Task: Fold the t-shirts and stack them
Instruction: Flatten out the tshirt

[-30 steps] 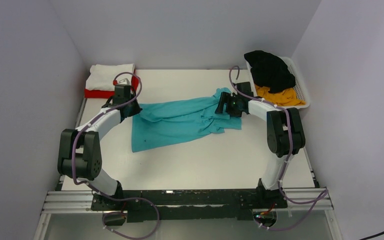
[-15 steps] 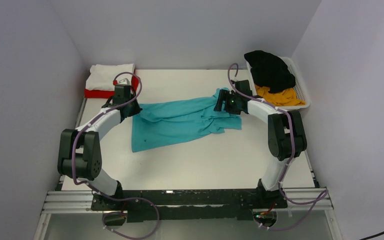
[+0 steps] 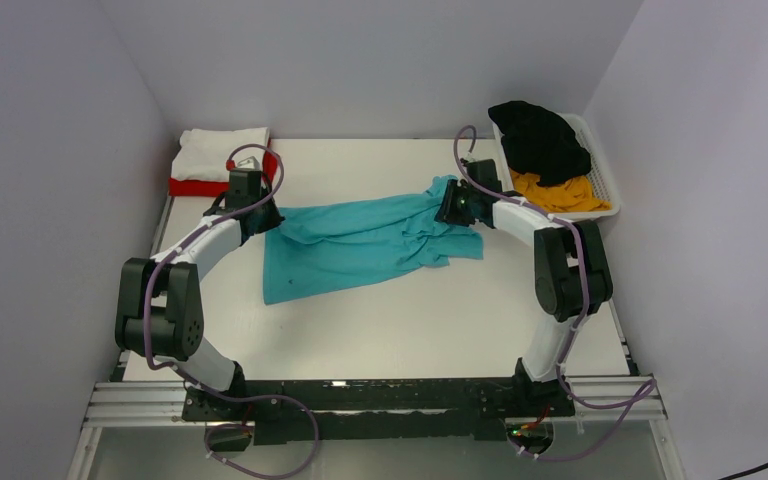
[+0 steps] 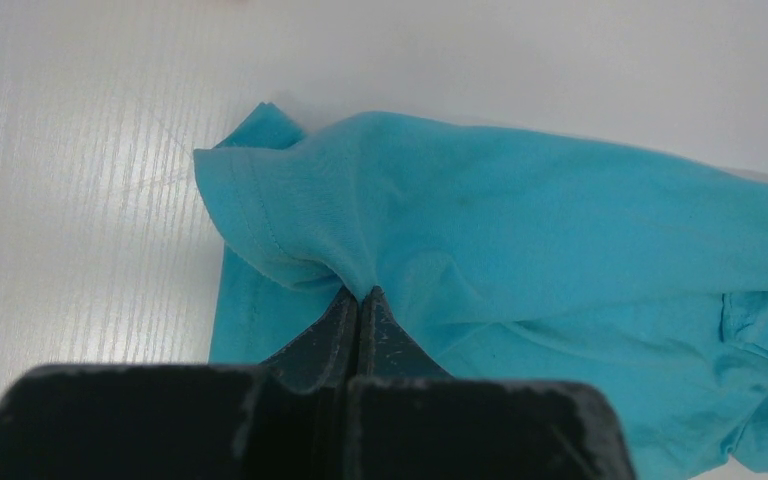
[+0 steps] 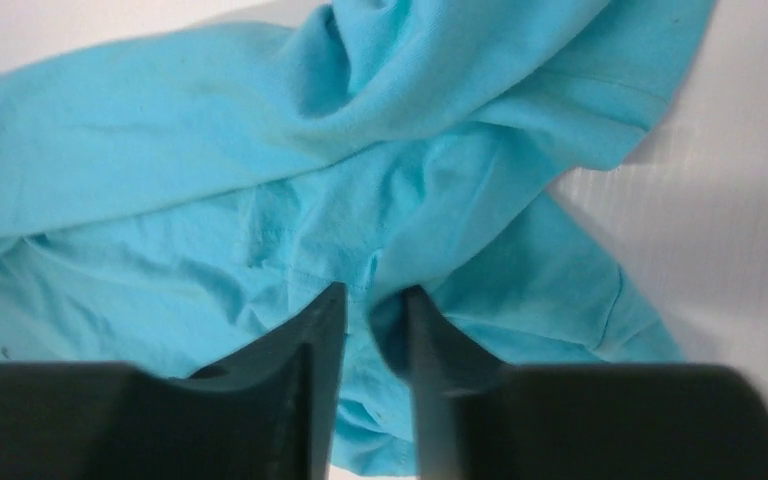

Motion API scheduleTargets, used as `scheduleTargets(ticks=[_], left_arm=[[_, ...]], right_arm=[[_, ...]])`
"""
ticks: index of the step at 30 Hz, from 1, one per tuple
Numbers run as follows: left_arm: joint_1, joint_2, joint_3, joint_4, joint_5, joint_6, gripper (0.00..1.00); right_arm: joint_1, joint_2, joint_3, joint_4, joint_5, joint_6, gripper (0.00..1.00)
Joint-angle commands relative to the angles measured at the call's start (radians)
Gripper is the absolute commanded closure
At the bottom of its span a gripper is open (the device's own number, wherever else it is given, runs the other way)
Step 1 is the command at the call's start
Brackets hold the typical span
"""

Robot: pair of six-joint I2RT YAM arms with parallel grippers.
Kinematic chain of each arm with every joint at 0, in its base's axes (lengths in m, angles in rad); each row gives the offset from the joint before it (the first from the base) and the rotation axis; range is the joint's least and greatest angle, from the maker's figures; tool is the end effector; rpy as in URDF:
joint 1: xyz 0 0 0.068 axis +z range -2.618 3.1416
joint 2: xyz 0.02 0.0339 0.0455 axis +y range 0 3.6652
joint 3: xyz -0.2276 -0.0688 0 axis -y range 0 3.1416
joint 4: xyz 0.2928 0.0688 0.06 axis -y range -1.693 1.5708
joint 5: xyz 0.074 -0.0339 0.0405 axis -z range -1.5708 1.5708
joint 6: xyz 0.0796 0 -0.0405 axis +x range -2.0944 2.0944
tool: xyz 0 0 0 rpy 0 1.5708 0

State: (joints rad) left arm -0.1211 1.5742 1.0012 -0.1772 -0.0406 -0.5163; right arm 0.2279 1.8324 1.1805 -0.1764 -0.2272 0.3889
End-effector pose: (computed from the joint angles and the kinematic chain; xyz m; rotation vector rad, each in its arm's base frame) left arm 0.4090 -0.0465 0.1281 -0.4788 2.2866 -0.2734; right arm 0.4348 0.1192 0.0917 0.0883 2.4447 0.5545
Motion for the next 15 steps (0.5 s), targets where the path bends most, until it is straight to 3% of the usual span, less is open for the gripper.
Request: scheduleTargets(ticks=[1,6,11,15], left_arm=[[0.0,-0.029,0.013,0.016,0.011,0.005,1.0],[0.0,-0.044,0.016,0.011,0.0,0.008,1.0],[0.0,-0.108,0.004,-0.003,-0.029,0.016,1.0],[0.0,-0.226,-0.016,-0.016,-0.034,0.015,1.0]], right_arm=[[0.004,0.016,0.017,0.033,0.067,0.032,0.77],[0.003,-0.02,0.013,-0.018,0.157,0.039,1.0],[0.002,-0.105,-0.019,-0.04,0.186,0.019,1.0],[0.002,-0.29,-0.072,-0.011,0.157,0.013,1.0]])
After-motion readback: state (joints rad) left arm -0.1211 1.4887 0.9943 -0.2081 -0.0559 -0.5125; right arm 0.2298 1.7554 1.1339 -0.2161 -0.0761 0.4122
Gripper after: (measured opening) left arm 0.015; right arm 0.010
